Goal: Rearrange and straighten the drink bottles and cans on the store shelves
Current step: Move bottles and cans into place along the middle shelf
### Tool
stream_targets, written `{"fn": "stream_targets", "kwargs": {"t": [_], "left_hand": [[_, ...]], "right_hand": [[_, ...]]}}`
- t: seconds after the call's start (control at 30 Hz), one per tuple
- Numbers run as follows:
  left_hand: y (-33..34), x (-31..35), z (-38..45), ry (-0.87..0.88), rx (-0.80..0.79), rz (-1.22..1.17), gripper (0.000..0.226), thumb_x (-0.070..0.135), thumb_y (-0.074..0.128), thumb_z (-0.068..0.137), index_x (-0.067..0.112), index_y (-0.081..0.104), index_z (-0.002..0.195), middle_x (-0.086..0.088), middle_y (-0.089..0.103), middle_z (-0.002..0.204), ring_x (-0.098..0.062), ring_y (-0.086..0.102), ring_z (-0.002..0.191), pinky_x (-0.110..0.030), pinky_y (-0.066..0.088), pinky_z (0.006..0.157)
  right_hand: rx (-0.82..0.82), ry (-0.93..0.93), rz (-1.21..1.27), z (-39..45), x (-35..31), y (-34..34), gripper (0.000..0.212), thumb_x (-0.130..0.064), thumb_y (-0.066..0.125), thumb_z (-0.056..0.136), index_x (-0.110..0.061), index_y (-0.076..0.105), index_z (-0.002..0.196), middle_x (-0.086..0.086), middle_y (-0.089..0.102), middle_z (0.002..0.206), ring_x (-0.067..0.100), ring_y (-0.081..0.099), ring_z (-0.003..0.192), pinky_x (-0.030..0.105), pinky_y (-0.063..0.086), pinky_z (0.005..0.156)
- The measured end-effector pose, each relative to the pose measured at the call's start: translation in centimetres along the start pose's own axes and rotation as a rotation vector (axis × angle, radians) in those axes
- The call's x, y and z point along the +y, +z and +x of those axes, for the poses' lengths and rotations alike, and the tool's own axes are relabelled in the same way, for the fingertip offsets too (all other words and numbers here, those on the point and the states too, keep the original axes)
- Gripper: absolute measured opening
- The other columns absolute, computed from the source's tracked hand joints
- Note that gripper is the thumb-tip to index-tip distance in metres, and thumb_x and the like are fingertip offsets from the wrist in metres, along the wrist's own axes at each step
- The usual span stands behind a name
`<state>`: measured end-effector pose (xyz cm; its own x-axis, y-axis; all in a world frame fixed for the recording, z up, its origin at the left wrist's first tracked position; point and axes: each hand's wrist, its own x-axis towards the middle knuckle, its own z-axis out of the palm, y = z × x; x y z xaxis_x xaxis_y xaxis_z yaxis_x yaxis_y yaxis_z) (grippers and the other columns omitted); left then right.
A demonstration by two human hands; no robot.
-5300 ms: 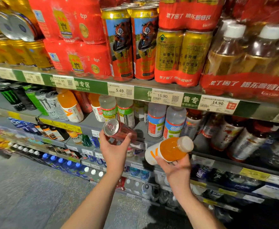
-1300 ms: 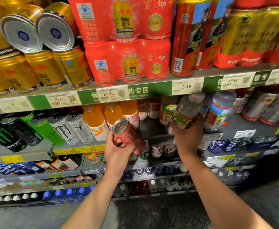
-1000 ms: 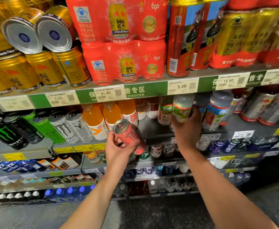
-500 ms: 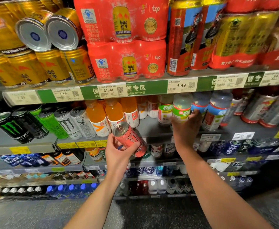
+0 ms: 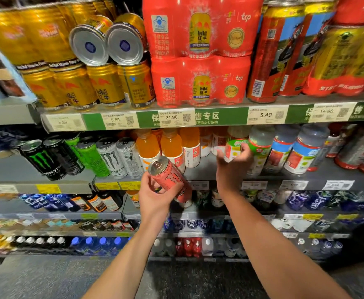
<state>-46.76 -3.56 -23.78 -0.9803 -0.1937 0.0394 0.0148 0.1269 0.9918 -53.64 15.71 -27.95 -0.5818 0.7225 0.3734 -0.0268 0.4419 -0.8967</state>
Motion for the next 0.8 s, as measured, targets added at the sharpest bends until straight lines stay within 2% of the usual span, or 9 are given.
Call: {"fn": "stream_targets", "kwargs": {"t": [0.1, 0.23, 0.3, 0.37, 0.5, 0.57, 0.63, 0.73, 0.8], "left_hand": [[-0.4, 0.1, 0.4, 0.001, -0.003, 0.016, 0.055, 0.001, 0.088, 0.069, 0.016, 0.056, 0.111, 0.002, 0.069, 0.096, 0.011, 0.064, 0.074, -0.006, 0.048, 0.067], [-0.7, 0.2, 0.6, -0.017, -0.028, 0.041, 0.059, 0.003, 0.088, 0.07, 0.02, 0.055, 0.115, 0.01, 0.067, 0.093, 0.015, 0.062, 0.073, -0.001, 0.045, 0.065], [-0.8, 0.2, 0.8, -0.033, -0.035, 0.047, 0.058, 0.005, 0.089, 0.07, 0.022, 0.055, 0.114, 0.01, 0.067, 0.094, 0.014, 0.063, 0.073, -0.001, 0.045, 0.065], [-0.7, 0.1, 1.0, -0.051, -0.046, 0.055, 0.058, 0.008, 0.09, 0.068, 0.02, 0.056, 0.113, 0.007, 0.069, 0.095, 0.012, 0.063, 0.073, -0.002, 0.045, 0.064], [-0.5, 0.1, 1.1, -0.068, -0.073, 0.057, 0.054, 0.009, 0.09, 0.069, 0.021, 0.058, 0.109, 0.006, 0.07, 0.093, 0.01, 0.064, 0.072, -0.003, 0.045, 0.063], [-0.4, 0.0, 1.2, -0.072, -0.074, 0.05, 0.054, 0.009, 0.091, 0.068, 0.022, 0.058, 0.109, 0.006, 0.07, 0.092, 0.01, 0.064, 0.072, -0.003, 0.045, 0.063], [-0.2, 0.0, 1.2, -0.079, -0.08, 0.047, 0.054, 0.008, 0.091, 0.067, 0.023, 0.058, 0.107, 0.004, 0.071, 0.092, 0.009, 0.065, 0.07, -0.004, 0.046, 0.062], [-0.1, -0.2, 1.3, -0.08, -0.093, 0.026, 0.055, 0.005, 0.091, 0.066, 0.02, 0.059, 0.109, 0.002, 0.071, 0.093, 0.007, 0.066, 0.07, -0.005, 0.047, 0.063], [-0.3, -0.2, 1.4, -0.071, -0.096, 0.027, 0.057, 0.005, 0.091, 0.066, 0.021, 0.059, 0.11, 0.005, 0.071, 0.093, 0.008, 0.065, 0.072, -0.005, 0.047, 0.064]], "right_hand": [[-0.057, 0.013, 0.0, -0.2, 0.7, 0.5, 0.102, -0.071, 0.053, 0.083, 0.009, 0.034, 0.144, 0.026, 0.047, 0.134, 0.036, 0.046, 0.126, 0.045, 0.039, 0.106], [-0.058, 0.018, 0.014, -0.5, 0.7, 1.0, 0.106, -0.075, 0.042, 0.085, 0.007, 0.022, 0.15, 0.029, 0.038, 0.147, 0.038, 0.037, 0.139, 0.049, 0.031, 0.115], [-0.031, 0.006, 0.039, -0.5, 0.4, 1.3, 0.111, -0.079, 0.035, 0.084, 0.009, 0.023, 0.15, 0.03, 0.036, 0.149, 0.038, 0.034, 0.141, 0.042, 0.024, 0.119], [0.002, -0.019, 0.028, -0.4, 0.3, 1.8, 0.116, -0.084, 0.025, 0.081, 0.009, 0.024, 0.15, 0.031, 0.036, 0.149, 0.039, 0.034, 0.14, 0.035, 0.02, 0.117], [0.039, 0.0, -0.008, 0.0, 0.7, 2.5, 0.117, -0.085, 0.026, 0.078, 0.008, 0.027, 0.149, 0.034, 0.039, 0.141, 0.042, 0.036, 0.134, 0.049, 0.031, 0.113], [0.089, 0.031, 0.014, 0.0, 0.5, 2.9, 0.111, -0.081, 0.032, 0.079, 0.007, 0.032, 0.146, 0.031, 0.043, 0.138, 0.039, 0.038, 0.132, 0.045, 0.031, 0.11], [0.128, 0.093, 0.044, -0.2, -0.1, 3.4, 0.099, -0.069, 0.046, 0.08, 0.007, 0.037, 0.142, 0.03, 0.047, 0.135, 0.039, 0.042, 0.128, 0.047, 0.034, 0.107], [0.159, 0.203, 0.016, 0.0, -0.2, 4.1, 0.079, -0.035, 0.077, 0.084, 0.005, 0.039, 0.141, 0.026, 0.049, 0.137, 0.04, 0.044, 0.13, 0.051, 0.033, 0.11], [0.161, 0.264, -0.04, 0.3, 0.2, 4.0, 0.081, -0.02, 0.081, 0.079, 0.003, 0.038, 0.144, 0.024, 0.045, 0.143, 0.039, 0.04, 0.134, 0.049, 0.031, 0.113]]}}
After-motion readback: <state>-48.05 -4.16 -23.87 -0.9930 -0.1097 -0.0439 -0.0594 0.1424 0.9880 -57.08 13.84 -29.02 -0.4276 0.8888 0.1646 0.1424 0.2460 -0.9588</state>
